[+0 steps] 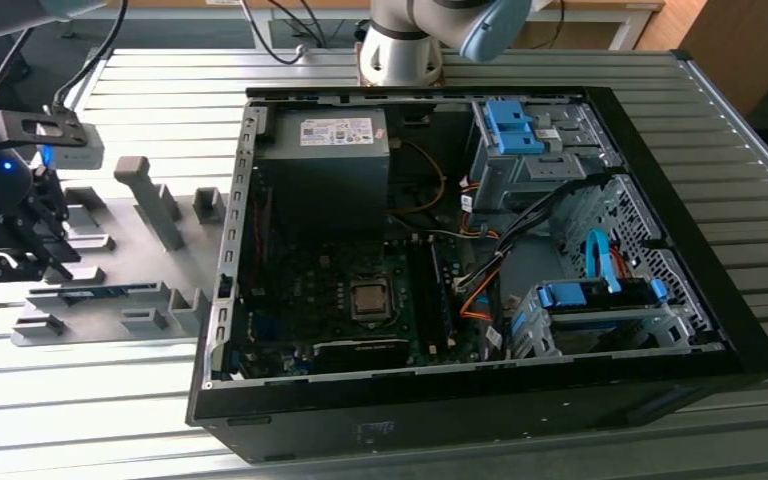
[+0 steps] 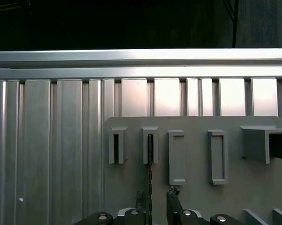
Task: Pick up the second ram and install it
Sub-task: 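Pick up the second ram and move it above second insertion slot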
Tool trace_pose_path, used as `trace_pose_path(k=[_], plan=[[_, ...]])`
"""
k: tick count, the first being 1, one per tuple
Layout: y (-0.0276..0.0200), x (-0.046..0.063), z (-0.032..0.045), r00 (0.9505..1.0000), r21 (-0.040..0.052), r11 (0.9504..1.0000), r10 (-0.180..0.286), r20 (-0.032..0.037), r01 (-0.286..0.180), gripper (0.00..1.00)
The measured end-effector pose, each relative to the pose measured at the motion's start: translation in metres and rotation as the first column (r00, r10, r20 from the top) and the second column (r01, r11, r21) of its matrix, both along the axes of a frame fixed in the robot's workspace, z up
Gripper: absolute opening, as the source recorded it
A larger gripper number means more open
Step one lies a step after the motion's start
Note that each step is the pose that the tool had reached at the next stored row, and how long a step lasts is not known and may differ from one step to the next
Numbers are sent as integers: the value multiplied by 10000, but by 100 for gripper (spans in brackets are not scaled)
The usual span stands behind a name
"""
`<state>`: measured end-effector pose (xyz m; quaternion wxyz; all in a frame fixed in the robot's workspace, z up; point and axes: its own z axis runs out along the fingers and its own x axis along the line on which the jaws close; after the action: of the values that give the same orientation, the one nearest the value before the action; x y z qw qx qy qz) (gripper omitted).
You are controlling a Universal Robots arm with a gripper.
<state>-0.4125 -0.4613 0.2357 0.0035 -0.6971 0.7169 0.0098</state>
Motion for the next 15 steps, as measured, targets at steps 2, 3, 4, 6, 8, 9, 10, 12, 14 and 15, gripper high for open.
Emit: trace_pose_path(k=[2, 3, 4, 6, 8, 9, 10, 12, 14, 15], plan=[[-1, 7, -34, 10000, -1, 10000, 3, -1, -3, 31], [-1, 10, -51, 10000, -2, 10000, 2, -2, -2, 31], [-1, 13, -69, 10000, -1, 10000, 1, -1, -1, 31], [-1, 15, -95, 10000, -1, 10000, 0, -1, 0, 31], [-1, 15, -96, 10000, -3, 10000, 1, -4, -1, 31], [-1, 15, -97, 10000, -3, 10000, 1, -4, -1, 31], [-1, 15, -99, 10000, -3, 10000, 1, -3, -1, 31], [-1, 16, -114, 10000, 1, 10000, 1, 2, -1, 31], [-1, 18, -140, 10000, -1, 10000, 1, -1, -1, 31], [-1, 19, -156, 10000, -1, 10000, 1, -1, -1, 31]])
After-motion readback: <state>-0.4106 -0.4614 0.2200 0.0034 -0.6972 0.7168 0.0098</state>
